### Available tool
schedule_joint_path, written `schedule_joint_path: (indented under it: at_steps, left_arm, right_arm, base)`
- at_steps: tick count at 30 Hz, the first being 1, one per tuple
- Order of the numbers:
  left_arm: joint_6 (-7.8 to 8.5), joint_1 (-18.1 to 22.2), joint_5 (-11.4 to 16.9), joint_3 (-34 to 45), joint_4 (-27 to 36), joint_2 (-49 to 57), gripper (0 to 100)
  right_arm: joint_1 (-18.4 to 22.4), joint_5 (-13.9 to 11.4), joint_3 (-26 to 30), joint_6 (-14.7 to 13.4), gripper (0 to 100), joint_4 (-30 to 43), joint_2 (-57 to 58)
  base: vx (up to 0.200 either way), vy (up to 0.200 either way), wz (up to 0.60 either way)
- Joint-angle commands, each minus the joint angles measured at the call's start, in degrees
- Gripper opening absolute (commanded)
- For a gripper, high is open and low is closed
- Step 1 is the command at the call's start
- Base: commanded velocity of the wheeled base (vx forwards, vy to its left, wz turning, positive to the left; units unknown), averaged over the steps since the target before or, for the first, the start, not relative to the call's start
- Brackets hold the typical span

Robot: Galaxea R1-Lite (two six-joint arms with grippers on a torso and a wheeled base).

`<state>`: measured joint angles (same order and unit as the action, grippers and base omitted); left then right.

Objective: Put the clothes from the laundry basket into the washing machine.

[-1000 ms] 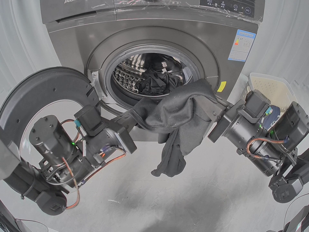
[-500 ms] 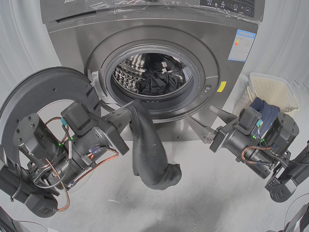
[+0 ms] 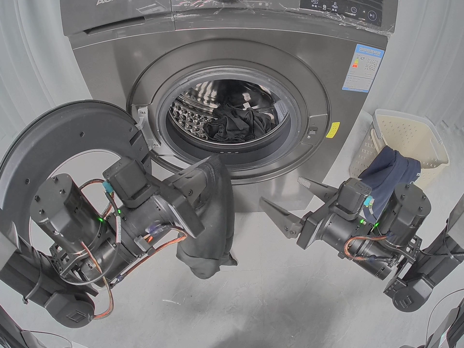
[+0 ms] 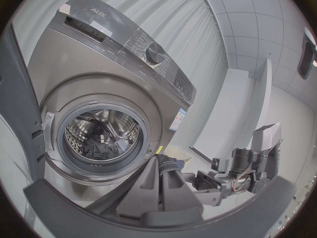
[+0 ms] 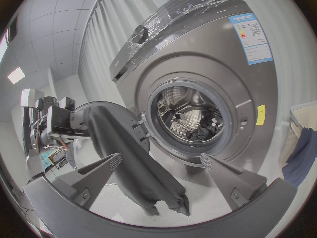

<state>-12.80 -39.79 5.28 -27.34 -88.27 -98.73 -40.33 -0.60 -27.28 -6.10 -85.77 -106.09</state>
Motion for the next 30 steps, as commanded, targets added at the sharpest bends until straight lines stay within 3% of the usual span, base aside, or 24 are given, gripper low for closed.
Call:
schedule_joint_path:
  at_steps: [1, 12, 20, 30]
  left_arm:
    - [0.76, 0.5, -1.1, -1.7, -0.1, -2.6, 0]
    - [0.85, 5.3, -7.7, -10.2, -0.1, -4.3, 0]
    - [0.76, 5.7, -8.1, -11.4, 0.0, -4.1, 0]
    - [0.76, 5.7, -8.3, -11.5, 0.0, -5.0, 0]
  right_arm:
    - [-3.2, 0.0, -1.0, 0.3, 100, -0.4, -2.8]
    - [-8.6, -0.1, -6.6, 0.3, 100, 0.2, -9.4]
    - [-8.4, 0.5, -13.9, 2.1, 100, 2.3, -15.4]
    - [-9.2, 0.4, -21.1, 2.1, 100, 6.8, -19.2]
  base:
    - [0.000, 0.000, 0.00]
    - [0.000, 0.000, 0.00]
    - [0.000, 0.000, 0.00]
    - [0.000, 0.000, 0.00]
